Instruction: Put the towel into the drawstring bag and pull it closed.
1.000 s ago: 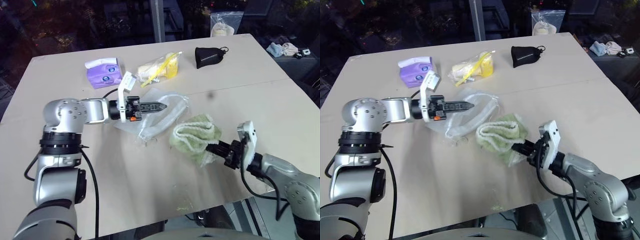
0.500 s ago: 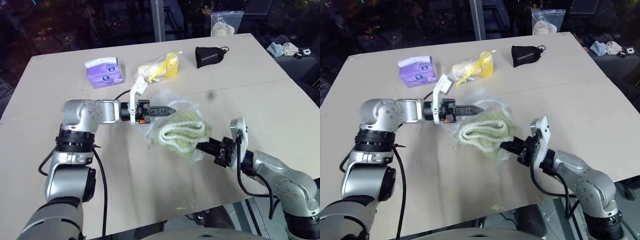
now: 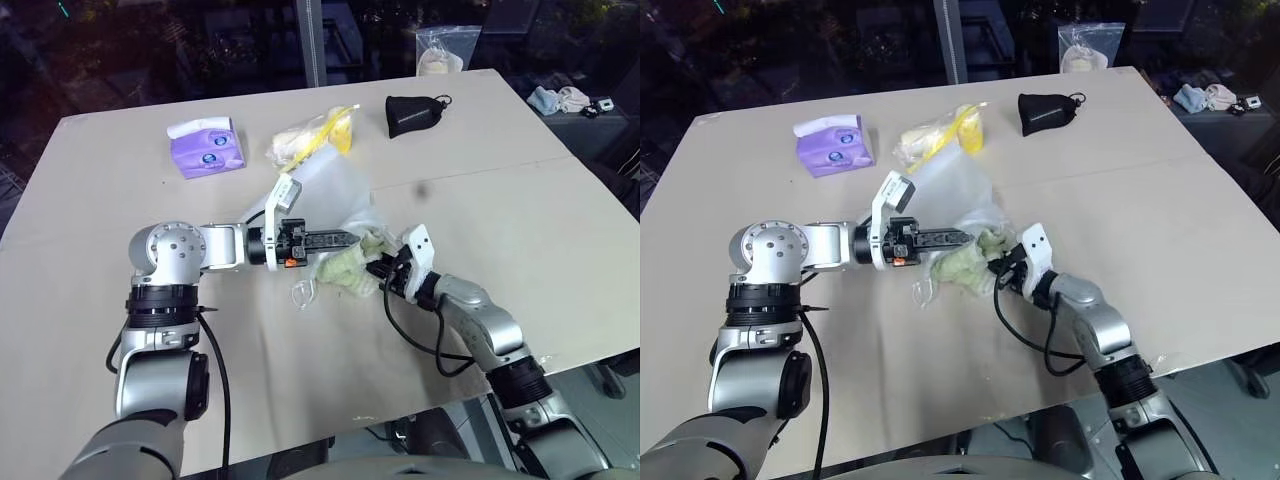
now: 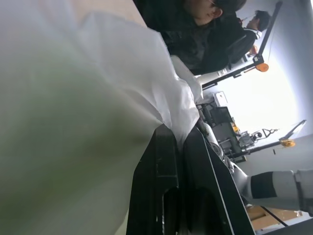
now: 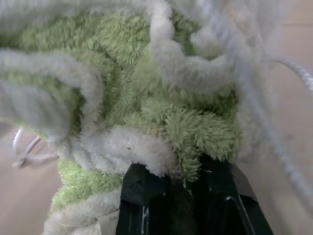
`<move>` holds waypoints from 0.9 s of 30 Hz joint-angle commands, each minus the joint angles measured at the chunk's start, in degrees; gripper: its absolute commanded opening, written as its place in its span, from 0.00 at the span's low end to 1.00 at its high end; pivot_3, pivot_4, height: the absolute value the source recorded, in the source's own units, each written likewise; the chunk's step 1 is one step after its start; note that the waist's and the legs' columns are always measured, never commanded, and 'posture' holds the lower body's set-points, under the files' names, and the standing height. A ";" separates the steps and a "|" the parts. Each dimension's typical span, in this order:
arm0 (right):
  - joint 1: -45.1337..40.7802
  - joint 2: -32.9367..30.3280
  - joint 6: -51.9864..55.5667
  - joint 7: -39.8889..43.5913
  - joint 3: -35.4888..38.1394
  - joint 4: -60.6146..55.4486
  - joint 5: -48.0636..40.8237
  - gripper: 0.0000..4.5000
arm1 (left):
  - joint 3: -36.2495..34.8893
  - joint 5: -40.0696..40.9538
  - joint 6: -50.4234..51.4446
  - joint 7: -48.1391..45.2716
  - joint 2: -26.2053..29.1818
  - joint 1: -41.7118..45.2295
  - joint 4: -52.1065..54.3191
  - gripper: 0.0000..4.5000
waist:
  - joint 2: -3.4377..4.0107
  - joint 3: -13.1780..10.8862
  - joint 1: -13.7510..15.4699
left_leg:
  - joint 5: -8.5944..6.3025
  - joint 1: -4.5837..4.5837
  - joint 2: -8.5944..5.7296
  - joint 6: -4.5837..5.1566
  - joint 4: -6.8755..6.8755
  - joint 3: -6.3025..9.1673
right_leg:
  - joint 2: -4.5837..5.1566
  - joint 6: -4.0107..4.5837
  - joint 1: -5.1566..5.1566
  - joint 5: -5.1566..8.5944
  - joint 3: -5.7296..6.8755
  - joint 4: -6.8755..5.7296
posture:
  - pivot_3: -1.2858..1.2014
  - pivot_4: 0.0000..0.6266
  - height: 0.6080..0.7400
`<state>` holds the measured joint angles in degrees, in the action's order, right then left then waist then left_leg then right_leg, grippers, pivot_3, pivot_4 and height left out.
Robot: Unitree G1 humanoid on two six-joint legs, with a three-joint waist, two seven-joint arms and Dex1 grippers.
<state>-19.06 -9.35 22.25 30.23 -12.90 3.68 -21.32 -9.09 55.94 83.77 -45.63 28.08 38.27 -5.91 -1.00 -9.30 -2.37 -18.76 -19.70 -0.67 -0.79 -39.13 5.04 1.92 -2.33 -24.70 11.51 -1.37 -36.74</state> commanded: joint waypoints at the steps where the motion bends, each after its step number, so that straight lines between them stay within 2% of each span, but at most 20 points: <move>1: 0.78 2.45 2.90 -0.91 3.38 -0.05 -3.28 0.00 | -1.13 1.37 0.30 0.37 0.62 -0.77 3.77 0.01 | 0.00 0.00 0.02 | 0.01 0.00 0.00 -0.01 0.00 0.02 | 0.00 0.00 0.00 0.00 0.00 -0.03 | 0.52 0.24 1.00; 3: 0.70 5.27 6.04 -1.10 6.58 -1.88 -8.22 0.00 | -0.94 1.20 0.33 0.77 1.11 -1.39 4.99 0.01 | -0.01 0.00 0.02 | 0.01 0.00 0.00 -0.02 0.00 0.07 | -0.01 0.01 0.00 0.00 0.02 -0.03 | 0.52 0.24 1.00; 6: 1.27 9.00 13.61 0.35 11.30 -7.82 -20.56 0.00 | -0.52 0.01 -1.64 0.80 1.78 -2.19 5.73 0.01 | 0.01 -0.01 -0.04 | 0.02 -0.02 0.00 -0.03 0.03 0.12 | -0.02 0.01 -0.02 -0.01 0.05 -0.04 | 0.52 0.24 1.00; 9: 2.32 8.18 15.42 0.75 9.82 -11.91 -20.23 0.00 | -2.27 0.64 -2.02 1.38 0.61 -1.25 3.88 0.01 | 0.05 -0.03 0.02 | 0.01 -0.08 0.02 -0.03 0.06 0.14 | -0.01 0.02 -0.09 0.00 0.09 -0.05 | 0.52 0.24 1.00; 12: 4.85 0.09 14.78 1.90 1.86 -17.13 -10.86 0.00 | -4.88 2.26 -0.42 3.54 -1.66 0.74 2.23 0.01 | 0.05 -0.03 0.24 | 0.01 -0.20 -0.07 -0.02 0.06 0.10 | 0.06 0.00 -0.16 0.00 0.09 0.07 | 0.52 0.24 1.00; 19: 11.68 -12.04 23.98 0.86 7.30 -28.30 -14.51 0.00 | -5.78 3.91 3.22 5.80 -2.80 -0.45 4.36 0.01 | 0.01 -0.02 0.36 | 0.00 -0.25 -0.15 -0.01 0.06 0.11 | 0.12 -0.03 -0.15 0.02 0.07 0.15 | 0.52 0.24 1.00; 21: 13.43 -15.24 26.38 0.94 7.76 -29.49 -14.59 0.22 | -4.95 3.59 2.73 5.67 -2.50 -1.43 5.04 0.00 | 0.01 -0.02 0.34 | 0.00 -0.23 -0.15 0.00 0.05 0.10 | 0.10 -0.03 -0.14 0.02 0.08 0.13 | 0.52 0.24 1.00; 22: 14.20 -16.51 27.17 1.46 7.74 -30.08 -14.82 0.28 | -4.74 3.46 2.52 5.64 -2.52 -1.68 5.13 0.00 | 0.01 -0.02 0.31 | 0.00 -0.17 -0.14 0.00 0.06 0.07 | 0.09 -0.03 -0.13 0.02 0.07 0.07 | 0.52 0.24 1.00; 23: 14.77 -17.12 27.96 1.45 8.00 -30.65 -15.24 0.43 | -4.63 3.40 2.37 5.61 -2.57 -1.79 5.12 0.00 | 0.01 -0.02 0.28 | 0.00 -0.14 -0.13 0.00 0.07 0.01 | 0.05 -0.02 -0.10 0.03 0.11 0.03 | 0.52 0.24 1.00; 24: 14.92 -17.27 28.61 0.70 8.36 -31.03 -15.41 0.48 | -4.56 3.37 2.28 5.55 -2.58 -1.85 5.11 0.00 | 0.01 -0.02 0.21 | 0.00 -0.13 -0.13 0.00 0.07 0.00 | 0.03 -0.02 -0.09 0.03 0.12 0.02 | 0.52 0.24 1.00; 27: 14.00 -16.82 29.64 -0.33 9.44 -31.20 -16.64 0.78 | -3.21 2.15 0.22 4.06 -1.72 -2.64 4.67 0.00 | 0.00 -0.02 0.21 | 0.00 -0.11 -0.10 0.00 0.06 0.01 | -0.01 -0.02 -0.05 0.03 0.14 0.01 | 0.52 0.24 1.00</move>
<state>-4.76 -26.21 51.02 30.65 -5.09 -26.36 -37.12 -12.69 58.03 85.60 -40.21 25.52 35.75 -2.73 -1.00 -9.32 -2.16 -18.76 -19.79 -0.78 -0.79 -39.08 5.03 1.91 -2.35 -24.73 11.54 -1.25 -36.73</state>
